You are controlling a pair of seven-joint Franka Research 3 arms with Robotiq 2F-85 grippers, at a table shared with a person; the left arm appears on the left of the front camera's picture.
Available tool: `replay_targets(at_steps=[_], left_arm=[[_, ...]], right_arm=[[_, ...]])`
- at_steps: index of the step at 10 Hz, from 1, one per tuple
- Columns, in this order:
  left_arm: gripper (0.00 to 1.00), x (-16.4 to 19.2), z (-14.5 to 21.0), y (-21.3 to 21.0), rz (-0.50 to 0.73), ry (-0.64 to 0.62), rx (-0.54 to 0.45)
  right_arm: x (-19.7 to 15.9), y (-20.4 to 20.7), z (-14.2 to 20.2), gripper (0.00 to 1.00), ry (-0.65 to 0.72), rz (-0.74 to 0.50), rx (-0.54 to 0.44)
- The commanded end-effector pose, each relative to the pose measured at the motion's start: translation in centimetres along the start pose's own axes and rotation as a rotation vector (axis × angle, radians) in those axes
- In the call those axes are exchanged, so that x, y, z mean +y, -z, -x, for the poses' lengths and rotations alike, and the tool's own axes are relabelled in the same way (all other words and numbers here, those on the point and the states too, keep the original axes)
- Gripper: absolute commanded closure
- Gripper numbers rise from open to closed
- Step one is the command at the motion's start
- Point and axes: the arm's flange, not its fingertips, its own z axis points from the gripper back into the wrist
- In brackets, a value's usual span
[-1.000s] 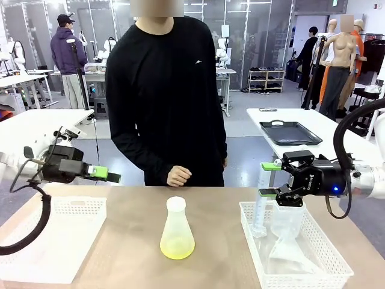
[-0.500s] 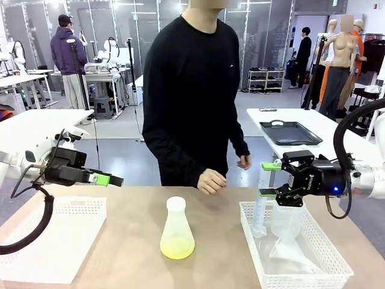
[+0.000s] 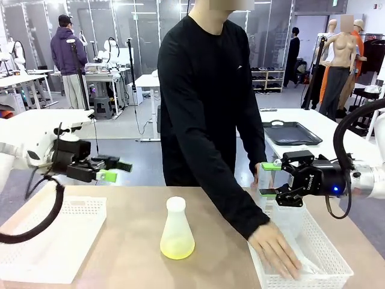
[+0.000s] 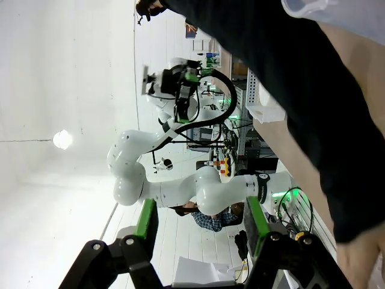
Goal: Prepare the solutions needed for the experiment.
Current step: When the human places the Big flask in the center of the table, pick up the Big flask and place it in the left Organizing basket.
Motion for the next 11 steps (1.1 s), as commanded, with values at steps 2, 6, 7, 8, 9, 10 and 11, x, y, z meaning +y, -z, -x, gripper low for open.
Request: replay_targets(at_steps=[2, 6, 7, 8, 9, 10, 11], left_arm=[[0.0, 0.2, -0.5, 5.3, 0.057, 0.297, 0.018], [0.0, -0.8, -1.3, 5.8, 0.07, 0.292, 0.026], [0.0, -0.8, -1.3, 5.8, 0.07, 0.292, 0.026], [0.0, -0.8, -1.3, 5.8, 0.07, 0.292, 0.026], [0.0, -0.4, -0.6, 6.3, 0.066, 0.308, 0.037], [0.0, 0.9, 0.5, 6.6, 0.086, 0.278, 0.017], [0.0, 2.4, 1.4, 6.1, 0.03, 0.268, 0.046]], right_arm=[[-0.1, 0.0, 0.1, 0.27, -0.01, -0.002, 0.002], [-0.1, 0.0, 0.1, 0.27, -0.01, -0.002, 0.002], [-0.1, 0.0, 0.1, 0.27, -0.01, -0.002, 0.002], [-0.1, 0.0, 0.1, 0.27, -0.01, -0.002, 0.002], [-0.1, 0.0, 0.1, 0.27, -0.01, -0.002, 0.002], [-0.1, 0.0, 0.1, 0.27, -0.01, -0.002, 0.002], [-0.1, 0.0, 0.1, 0.27, -0.01, -0.002, 0.002]])
